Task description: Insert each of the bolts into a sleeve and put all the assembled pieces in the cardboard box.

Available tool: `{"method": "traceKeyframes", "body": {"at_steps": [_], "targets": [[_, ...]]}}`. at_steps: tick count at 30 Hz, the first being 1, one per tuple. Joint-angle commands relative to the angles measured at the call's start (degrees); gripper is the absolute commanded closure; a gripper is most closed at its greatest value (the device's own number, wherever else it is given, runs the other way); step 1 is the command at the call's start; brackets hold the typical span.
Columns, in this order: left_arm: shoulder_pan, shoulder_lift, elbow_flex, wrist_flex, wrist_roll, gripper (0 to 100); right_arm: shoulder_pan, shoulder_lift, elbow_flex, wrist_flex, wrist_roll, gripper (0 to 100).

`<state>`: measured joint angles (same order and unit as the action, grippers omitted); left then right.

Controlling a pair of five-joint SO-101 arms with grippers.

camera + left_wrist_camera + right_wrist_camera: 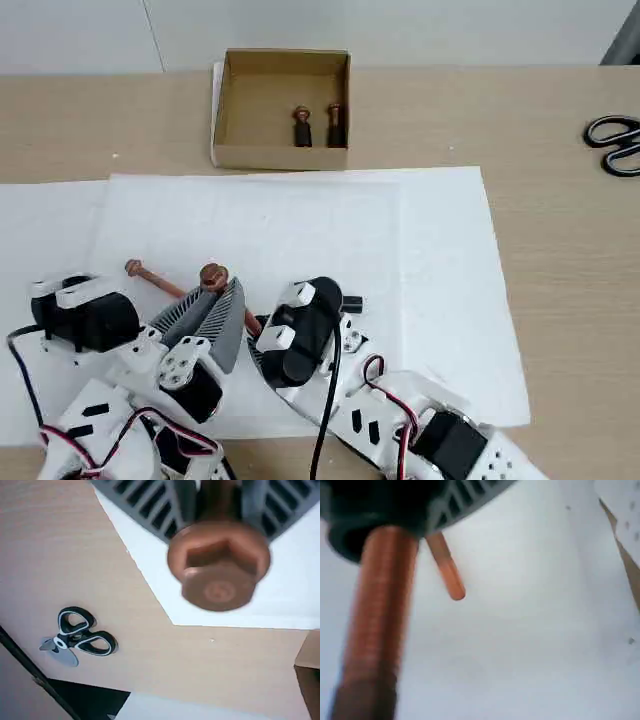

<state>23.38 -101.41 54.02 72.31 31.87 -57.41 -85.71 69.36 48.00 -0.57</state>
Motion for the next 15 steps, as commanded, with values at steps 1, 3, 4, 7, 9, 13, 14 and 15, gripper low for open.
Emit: {"method": "traceKeyframes", "body": {"at_steps": [1,3,4,7,9,13,14,15], "targets": [[0.18,0.09,-1.36,0.09,-0.62,99,0.31,-0.40,-0.70,-2.07,0.44,99.5],[0.18,0.09,-0.84,0.09,-0.62,99,0.22,-0.48,-0.79,-2.07,0.44,99.5],[0.18,0.09,-0.84,0.09,-0.62,99,0.22,-0.48,-0.88,-2.07,0.44,99.5],[0.09,0.09,-0.75,0.00,-0.62,99,-0.75,-2.68,-0.88,-1.89,0.62,99.5],[0.00,0.09,-0.66,0.00,-0.62,99,-2.24,-5.05,-0.44,-1.45,0.62,99.5],[-0.09,0.09,0.84,0.00,-0.62,99,-2.68,-8.13,-0.44,1.71,0.62,99.5],[-0.09,0.09,1.27,0.00,-0.62,99,-2.59,-8.57,-0.44,2.33,0.62,99.5],[-0.09,0.09,1.63,-0.26,-0.53,99,-2.59,-9.10,-0.44,2.68,0.62,99.5]]}}
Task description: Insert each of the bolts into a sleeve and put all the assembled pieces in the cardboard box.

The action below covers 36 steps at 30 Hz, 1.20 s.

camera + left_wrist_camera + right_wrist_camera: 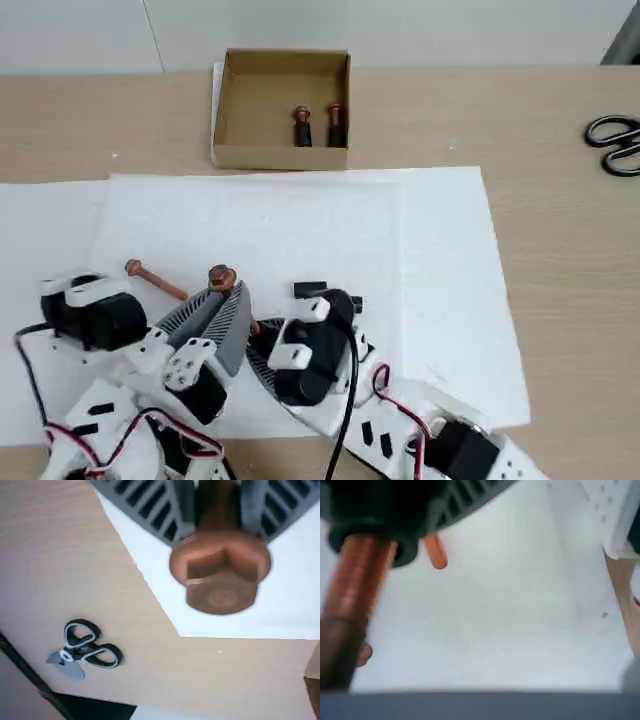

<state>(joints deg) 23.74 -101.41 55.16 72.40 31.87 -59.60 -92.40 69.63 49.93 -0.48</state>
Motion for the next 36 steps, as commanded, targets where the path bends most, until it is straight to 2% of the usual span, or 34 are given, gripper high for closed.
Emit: {"method": "traceKeyframes", "body": {"at_steps": [1,7,14,21,29,33,36], "targets": [[-0.44,0.09,0.84,-1.14,-0.44,99,-0.40,-2.77,-0.70,0.92,0.53,99.5],[-0.18,0.09,1.10,-2.29,-0.44,99,-0.40,-3.21,-0.70,0.57,1.05,99.5],[5.19,0.00,-2.24,5.89,-0.53,99,0.04,-3.12,-0.62,0.57,3.43,99.5],[5.89,-0.09,-3.47,11.87,-4.13,99,1.19,-3.12,-0.62,0.48,3.43,99.5],[6.33,0.09,-1.89,12.13,-7.12,99,1.19,-3.12,-0.62,-0.84,3.43,99.5],[10.90,-0.18,0.57,12.13,-7.74,99,1.19,-3.12,-0.62,-1.01,3.43,99.5],[11.87,-0.18,2.07,11.87,-7.82,99,1.19,-3.12,-0.62,-1.01,3.43,99.5]]}}
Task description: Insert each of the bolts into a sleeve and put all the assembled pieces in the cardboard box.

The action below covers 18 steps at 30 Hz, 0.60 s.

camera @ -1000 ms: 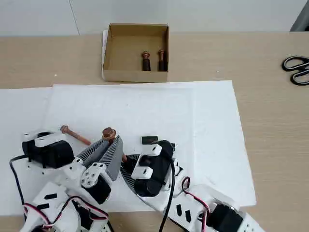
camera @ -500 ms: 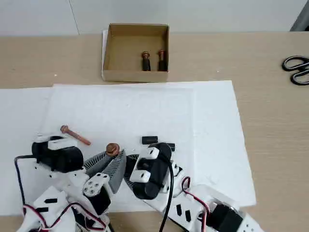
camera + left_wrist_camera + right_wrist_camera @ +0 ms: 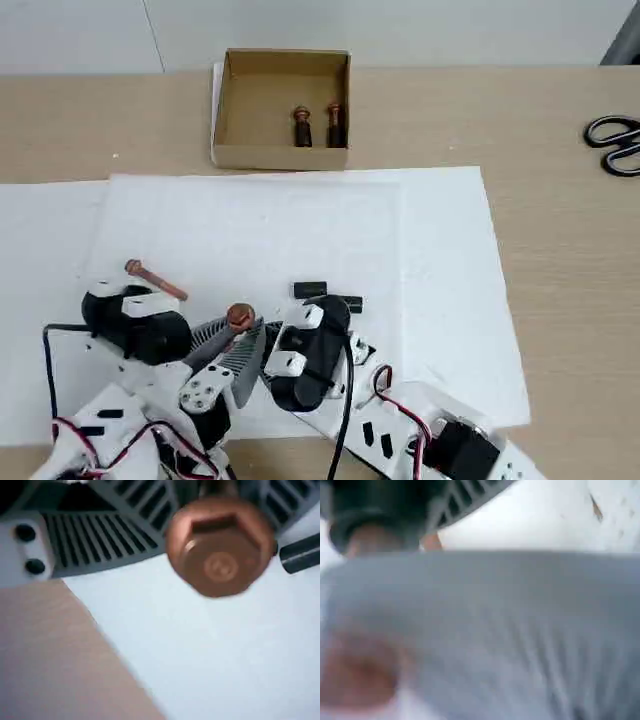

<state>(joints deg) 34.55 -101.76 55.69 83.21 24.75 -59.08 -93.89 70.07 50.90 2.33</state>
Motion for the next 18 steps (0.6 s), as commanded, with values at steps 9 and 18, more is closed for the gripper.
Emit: {"method": "traceKeyframes", "body": {"at_steps": [9,18], "targets": [[0.97,0.44,2.24,1.05,-3.08,99,0.66,-1.63,-1.05,-1.98,0.62,99.5],[0.88,0.26,2.24,1.23,-1.32,93,0.66,-1.63,-1.05,-1.98,0.62,99.5]]}}
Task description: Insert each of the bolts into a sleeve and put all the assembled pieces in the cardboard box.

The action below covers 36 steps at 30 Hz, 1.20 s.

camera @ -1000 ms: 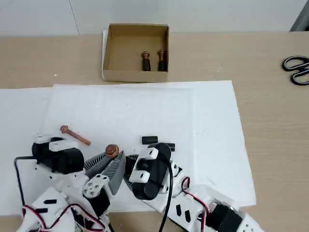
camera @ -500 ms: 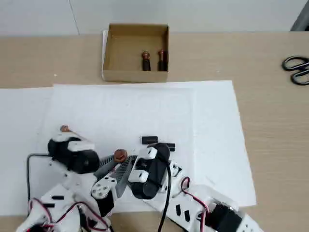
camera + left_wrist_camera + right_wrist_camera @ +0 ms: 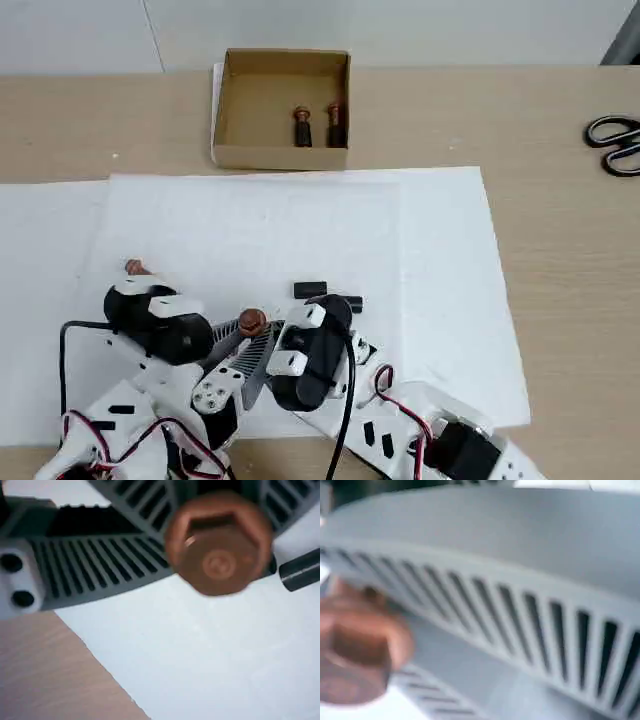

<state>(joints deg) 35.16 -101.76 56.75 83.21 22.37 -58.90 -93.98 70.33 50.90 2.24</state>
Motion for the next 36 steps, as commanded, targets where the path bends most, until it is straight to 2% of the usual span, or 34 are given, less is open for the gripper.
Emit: {"method": "traceKeyframes", "body": {"at_steps": [1,5,17,26,36], "targets": [[0.26,0.26,1.19,1.32,1.93,89,0.48,-1.54,-1.32,-1.98,0.70,99.5],[-1.05,0.44,1.19,1.32,2.73,82,0.48,-1.54,-1.32,-1.98,0.70,99.5],[-1.76,0.44,1.01,1.05,2.99,82,0.48,-1.63,-0.53,-1.71,0.70,99.5],[-8.53,0.44,1.19,0.97,-1.14,82,0.48,-1.89,0.53,-1.98,0.70,99.5],[-8.97,0.44,-0.22,-1.05,0.09,82,0.48,-1.63,0.62,-1.98,0.70,99.5]]}}
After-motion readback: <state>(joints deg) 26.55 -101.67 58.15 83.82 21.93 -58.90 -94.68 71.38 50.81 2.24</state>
